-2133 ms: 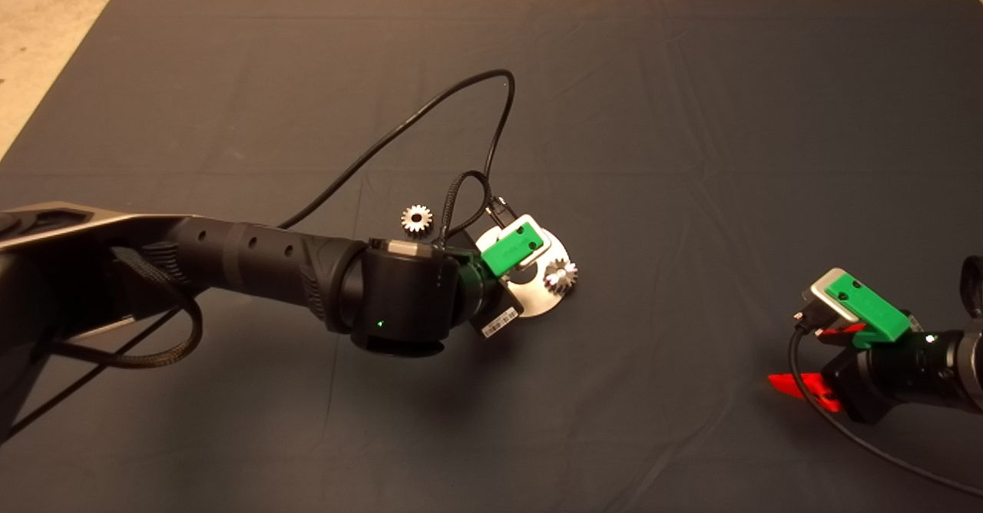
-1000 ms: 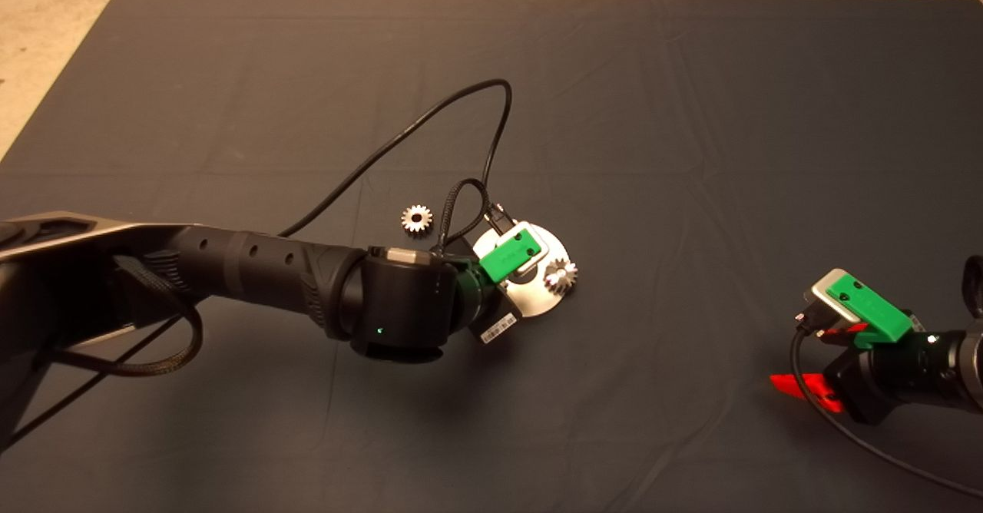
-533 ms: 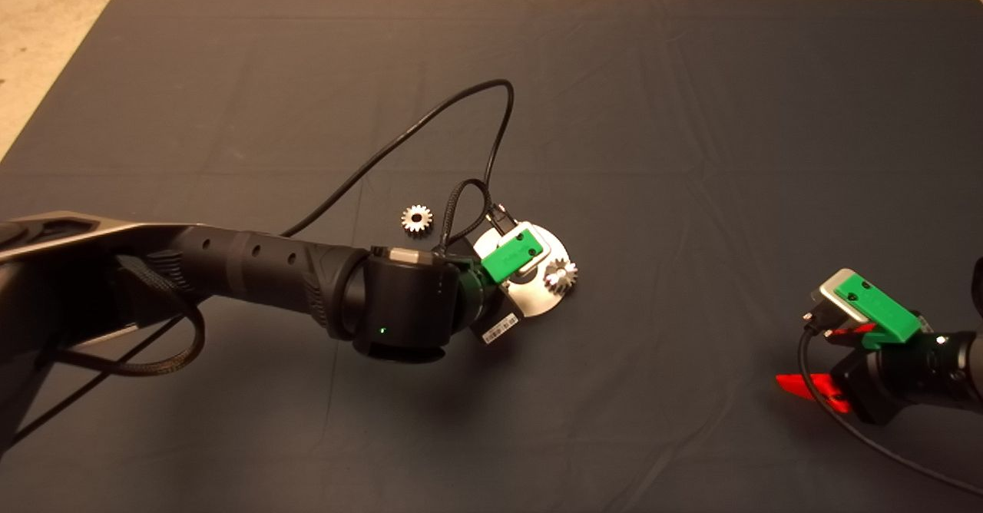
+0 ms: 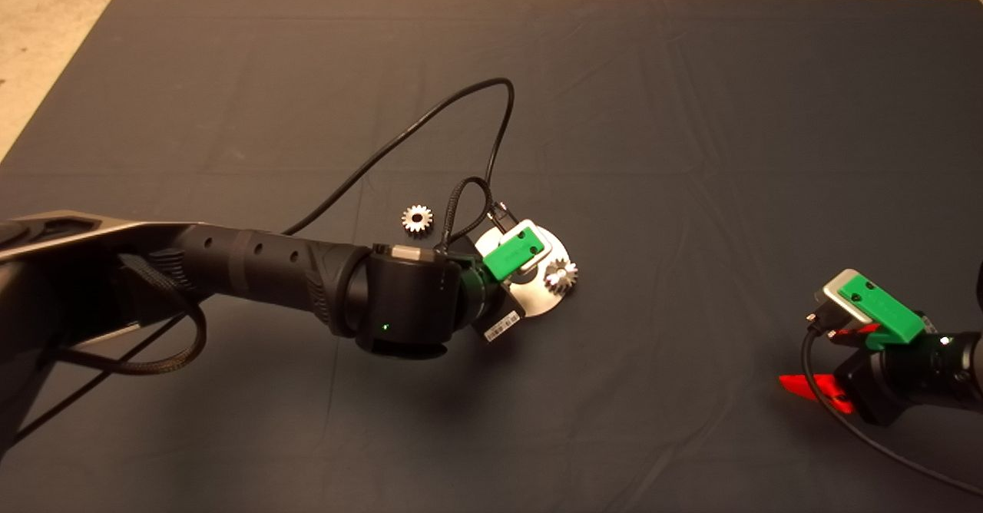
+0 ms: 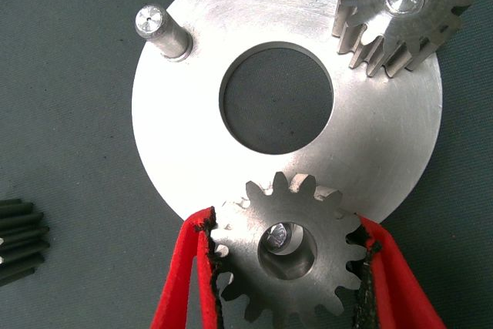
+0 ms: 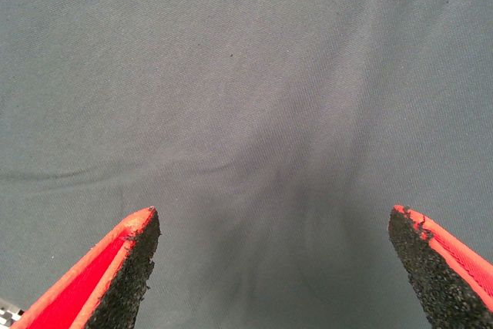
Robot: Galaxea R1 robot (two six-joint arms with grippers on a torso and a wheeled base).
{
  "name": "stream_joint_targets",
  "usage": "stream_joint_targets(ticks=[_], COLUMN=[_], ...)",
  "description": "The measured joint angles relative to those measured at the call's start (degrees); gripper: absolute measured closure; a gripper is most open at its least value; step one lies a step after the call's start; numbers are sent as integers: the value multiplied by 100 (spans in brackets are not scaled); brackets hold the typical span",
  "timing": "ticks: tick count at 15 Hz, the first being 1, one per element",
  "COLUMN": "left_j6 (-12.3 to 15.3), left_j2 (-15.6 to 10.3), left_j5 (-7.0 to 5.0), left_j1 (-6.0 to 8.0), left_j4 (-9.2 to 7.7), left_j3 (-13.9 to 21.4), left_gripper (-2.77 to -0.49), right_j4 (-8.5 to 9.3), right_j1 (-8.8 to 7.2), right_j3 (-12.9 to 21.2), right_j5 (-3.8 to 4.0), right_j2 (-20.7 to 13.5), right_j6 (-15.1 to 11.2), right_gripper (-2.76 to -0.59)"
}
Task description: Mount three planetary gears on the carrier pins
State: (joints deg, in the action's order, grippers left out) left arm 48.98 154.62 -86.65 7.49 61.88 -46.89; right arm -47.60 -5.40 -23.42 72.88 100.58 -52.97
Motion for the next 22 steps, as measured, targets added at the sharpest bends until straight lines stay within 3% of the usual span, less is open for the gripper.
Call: stream_joint_targets(ticks=[5, 7, 22], left_j6=[0, -1, -1], left_j2=[-4, -18, -51], left_j5=[28, 90, 76], left_j1=[-3, 0, 0], left_j4=[2, 11, 9], left_j3=[-16, -40, -7], left_gripper=[-66, -66, -66], right_j4=[1, 1, 1], right_j1=[0, 0, 0], right_j3=[0, 0, 0], right_j5=[0, 2, 0], right_j2=[-4, -30, -30], right_j6=[41, 41, 44], right_gripper=[-220, -220, -220])
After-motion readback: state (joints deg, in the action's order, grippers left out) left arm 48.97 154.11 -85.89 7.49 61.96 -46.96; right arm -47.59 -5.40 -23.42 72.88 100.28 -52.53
